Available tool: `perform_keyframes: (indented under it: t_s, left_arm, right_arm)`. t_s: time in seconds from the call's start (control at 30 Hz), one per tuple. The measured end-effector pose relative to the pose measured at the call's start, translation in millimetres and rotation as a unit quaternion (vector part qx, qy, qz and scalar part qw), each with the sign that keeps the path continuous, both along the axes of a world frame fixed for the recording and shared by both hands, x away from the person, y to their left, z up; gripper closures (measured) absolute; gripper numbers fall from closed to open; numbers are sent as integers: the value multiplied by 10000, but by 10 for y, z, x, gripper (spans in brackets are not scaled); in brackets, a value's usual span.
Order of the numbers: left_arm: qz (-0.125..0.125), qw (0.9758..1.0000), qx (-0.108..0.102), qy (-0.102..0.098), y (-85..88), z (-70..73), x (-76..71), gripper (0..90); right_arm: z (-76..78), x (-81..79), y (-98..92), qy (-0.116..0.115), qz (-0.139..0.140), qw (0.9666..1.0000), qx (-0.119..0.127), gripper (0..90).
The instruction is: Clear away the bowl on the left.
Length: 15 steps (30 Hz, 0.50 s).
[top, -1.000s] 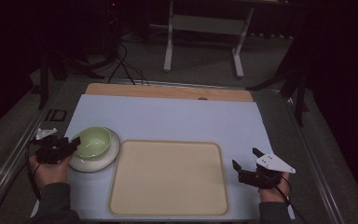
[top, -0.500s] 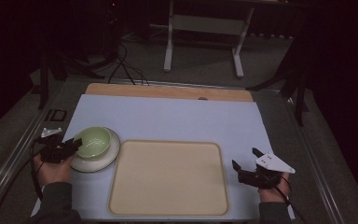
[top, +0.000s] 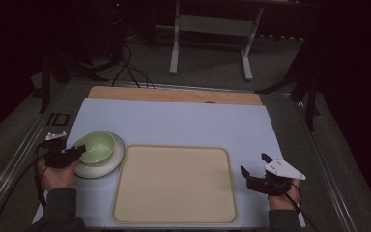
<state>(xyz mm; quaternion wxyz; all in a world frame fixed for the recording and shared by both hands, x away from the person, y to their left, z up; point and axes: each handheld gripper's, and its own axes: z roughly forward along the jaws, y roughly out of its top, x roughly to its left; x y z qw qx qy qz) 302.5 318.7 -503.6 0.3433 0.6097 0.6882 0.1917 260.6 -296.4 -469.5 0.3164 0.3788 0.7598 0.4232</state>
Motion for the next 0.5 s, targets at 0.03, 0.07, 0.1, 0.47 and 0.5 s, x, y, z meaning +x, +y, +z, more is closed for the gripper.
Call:
perform_keyframes:
  t_s: [0.03, 0.07, 0.1, 0.47, 0.5]
  left_arm:
    - [16, 10000, -23, 15, -2, -7, 8, 779]
    - [28, 10000, -43, 19, -3, -13, 16, 779]
    - [32, 10000, -46, 41, -5, -19, 24, 779]
    - [-15, 9986, -521, 94, 49, -70, 50, 749]
    - [-45, 9983, -568, 91, 56, -75, 51, 742]
  right_arm:
    - [0, 0, 0, 0, -1, 10000, 0, 136]
    - [-1, 1, -1, 0, -1, 10000, -4, 136]
    - [0, 0, -1, 0, 1, 10000, 1, 136]
    - [2, -3, -1, 1, 20, 10000, 0, 136]
    - [2, -3, -1, 0, 19, 10000, -7, 136]
